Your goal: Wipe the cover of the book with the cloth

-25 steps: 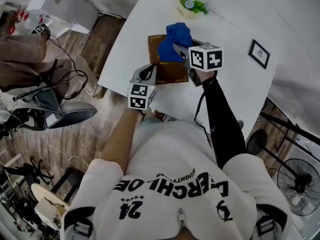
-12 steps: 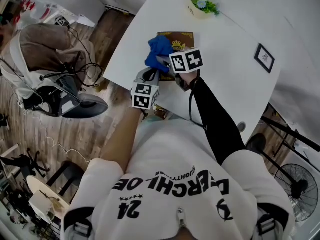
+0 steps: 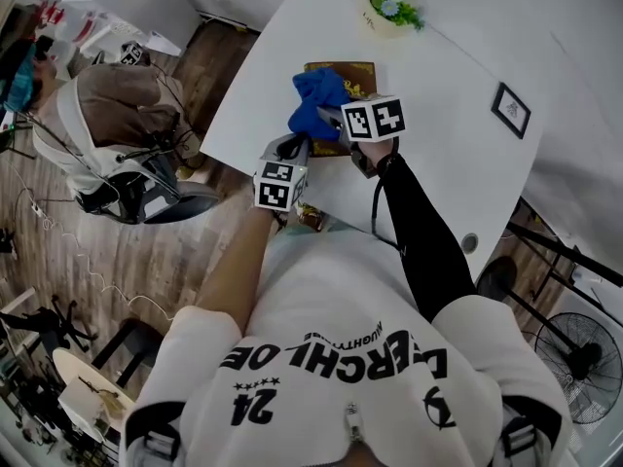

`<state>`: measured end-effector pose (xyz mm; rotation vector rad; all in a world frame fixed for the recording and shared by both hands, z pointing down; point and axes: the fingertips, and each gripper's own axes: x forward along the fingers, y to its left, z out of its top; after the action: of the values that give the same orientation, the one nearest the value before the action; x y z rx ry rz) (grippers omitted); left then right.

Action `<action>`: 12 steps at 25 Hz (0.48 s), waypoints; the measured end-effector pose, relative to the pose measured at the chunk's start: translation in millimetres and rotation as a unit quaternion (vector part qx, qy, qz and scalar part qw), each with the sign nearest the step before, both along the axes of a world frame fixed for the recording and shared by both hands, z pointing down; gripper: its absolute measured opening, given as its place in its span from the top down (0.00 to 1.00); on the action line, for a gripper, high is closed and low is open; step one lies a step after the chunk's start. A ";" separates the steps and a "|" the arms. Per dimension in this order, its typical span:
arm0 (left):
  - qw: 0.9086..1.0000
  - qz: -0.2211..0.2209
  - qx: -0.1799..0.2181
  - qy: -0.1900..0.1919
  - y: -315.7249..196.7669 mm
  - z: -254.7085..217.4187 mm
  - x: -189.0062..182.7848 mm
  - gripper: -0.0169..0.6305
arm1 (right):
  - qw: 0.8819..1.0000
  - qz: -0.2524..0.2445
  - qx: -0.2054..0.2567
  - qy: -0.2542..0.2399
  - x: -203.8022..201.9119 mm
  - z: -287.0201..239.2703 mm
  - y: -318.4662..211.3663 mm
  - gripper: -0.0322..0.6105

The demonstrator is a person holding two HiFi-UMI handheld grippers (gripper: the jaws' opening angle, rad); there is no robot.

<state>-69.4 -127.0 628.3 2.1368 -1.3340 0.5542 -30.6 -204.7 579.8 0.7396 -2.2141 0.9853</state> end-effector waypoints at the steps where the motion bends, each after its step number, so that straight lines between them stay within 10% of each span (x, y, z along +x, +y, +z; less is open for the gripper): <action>1: 1.000 0.001 0.000 0.001 -0.2 -0.1 0.0 0.89 | 1.000 0.008 0.001 0.002 8.1 0.0 -1.5 0.63; 12: 1.000 0.014 0.009 0.000 -0.6 0.7 1.1 0.89 | 0.992 0.120 0.008 0.024 105.1 1.8 -18.1 0.63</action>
<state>-68.3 -127.6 629.0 2.1732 -1.3173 0.5555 74.6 -222.8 581.6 1.0439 -2.1284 1.0529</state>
